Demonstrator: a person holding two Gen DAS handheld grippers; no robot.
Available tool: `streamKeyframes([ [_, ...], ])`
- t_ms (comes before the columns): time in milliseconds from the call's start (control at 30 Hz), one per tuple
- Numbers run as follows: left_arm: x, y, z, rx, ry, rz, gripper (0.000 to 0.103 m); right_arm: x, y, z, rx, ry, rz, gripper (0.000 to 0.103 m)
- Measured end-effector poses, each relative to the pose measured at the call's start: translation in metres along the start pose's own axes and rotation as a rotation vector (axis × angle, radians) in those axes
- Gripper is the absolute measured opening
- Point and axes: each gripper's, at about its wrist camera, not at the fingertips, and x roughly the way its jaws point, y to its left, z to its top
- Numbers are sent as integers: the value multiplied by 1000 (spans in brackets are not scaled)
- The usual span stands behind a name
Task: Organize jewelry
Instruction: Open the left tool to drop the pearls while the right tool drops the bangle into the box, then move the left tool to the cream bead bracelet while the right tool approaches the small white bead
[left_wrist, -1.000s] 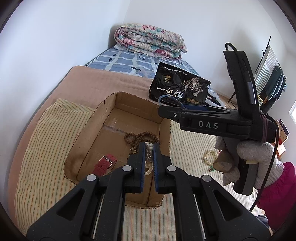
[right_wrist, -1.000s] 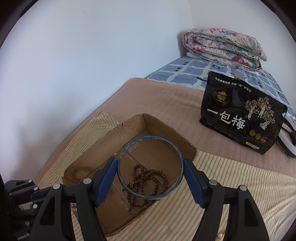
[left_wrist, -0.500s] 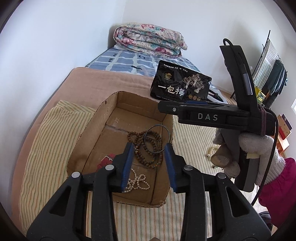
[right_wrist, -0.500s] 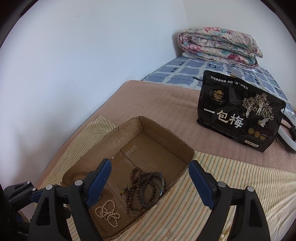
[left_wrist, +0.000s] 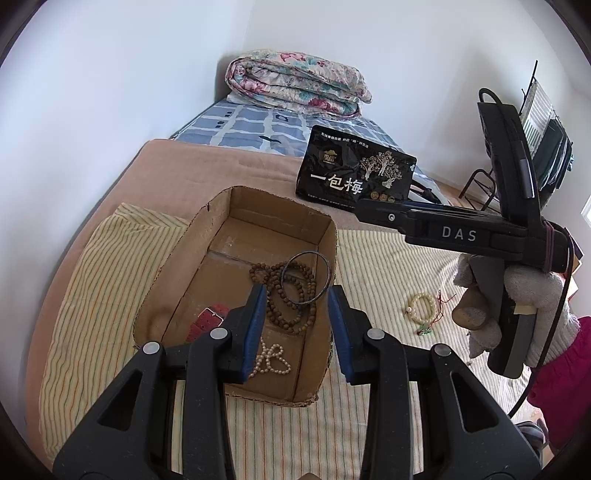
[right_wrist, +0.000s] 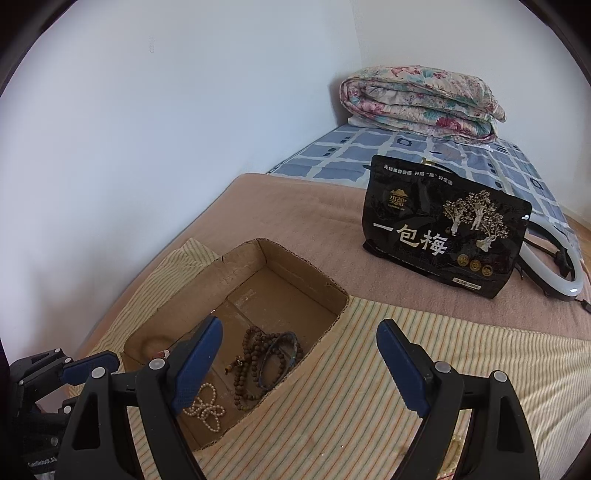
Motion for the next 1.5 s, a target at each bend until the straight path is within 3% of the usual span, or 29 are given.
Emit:
streamKeyframes([
  [500,-6,-39,-3,44,-8,-32,34,-77,-46,-25,17,-63,-88,87],
  [900,2,-77,-7,82,11,-73,34,-141,-107,-75,99,-89,-184,87],
  [1233,19,-112,-13,122,43,-106,34,-167,-150,-132,175,-63,-229,87],
  [1500,40,-135,-26,159,95,-142,34,-165,-166,-169,162,-19,-249,87],
])
